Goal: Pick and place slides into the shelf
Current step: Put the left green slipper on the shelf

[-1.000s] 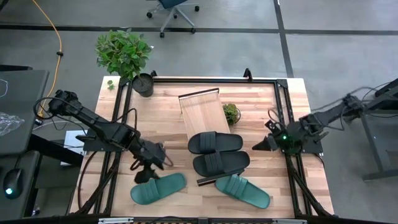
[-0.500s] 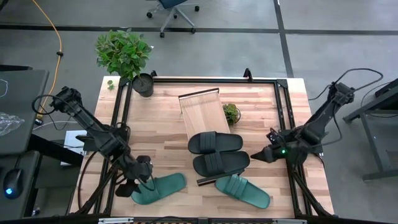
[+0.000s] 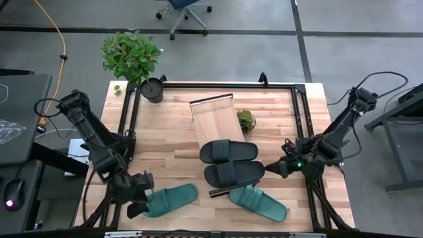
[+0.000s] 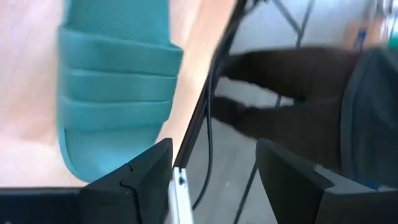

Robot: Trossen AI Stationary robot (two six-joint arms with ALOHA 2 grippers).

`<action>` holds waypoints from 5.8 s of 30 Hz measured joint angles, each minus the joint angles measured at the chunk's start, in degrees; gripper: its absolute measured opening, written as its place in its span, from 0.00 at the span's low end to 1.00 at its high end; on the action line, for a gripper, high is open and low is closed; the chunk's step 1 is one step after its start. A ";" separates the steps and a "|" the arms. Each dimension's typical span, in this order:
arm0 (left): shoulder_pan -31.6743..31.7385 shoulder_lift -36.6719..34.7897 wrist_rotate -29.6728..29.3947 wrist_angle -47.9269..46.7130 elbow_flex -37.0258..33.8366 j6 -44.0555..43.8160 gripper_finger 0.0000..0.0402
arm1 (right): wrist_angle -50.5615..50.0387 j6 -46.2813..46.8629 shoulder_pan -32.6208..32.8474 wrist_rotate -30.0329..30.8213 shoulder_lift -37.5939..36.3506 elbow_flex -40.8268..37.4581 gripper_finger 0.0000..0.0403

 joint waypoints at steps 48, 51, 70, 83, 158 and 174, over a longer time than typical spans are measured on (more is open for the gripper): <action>-4.59 13.14 -28.77 9.62 -0.02 -3.54 0.55 | 2.80 -19.53 -0.07 -2.26 -11.04 0.00 0.28; -4.55 12.13 -26.10 10.72 -0.02 6.21 0.55 | 0.78 -16.91 -0.07 -0.94 -11.02 0.00 0.28; 17.21 0.92 23.20 10.37 0.02 71.28 0.55 | -4.02 -5.64 -0.09 6.77 -10.50 0.02 0.28; 24.83 1.36 28.50 9.43 0.02 79.71 0.55 | -3.92 -5.57 -0.09 8.49 -9.91 0.01 0.28; 27.25 23.43 41.43 1.24 0.04 109.40 0.07 | -7.94 -4.09 -0.09 10.55 -9.80 0.00 0.28; 27.19 23.43 40.57 -7.50 6.03 108.79 0.02 | -8.22 -4.52 -0.08 10.21 -9.80 0.00 0.28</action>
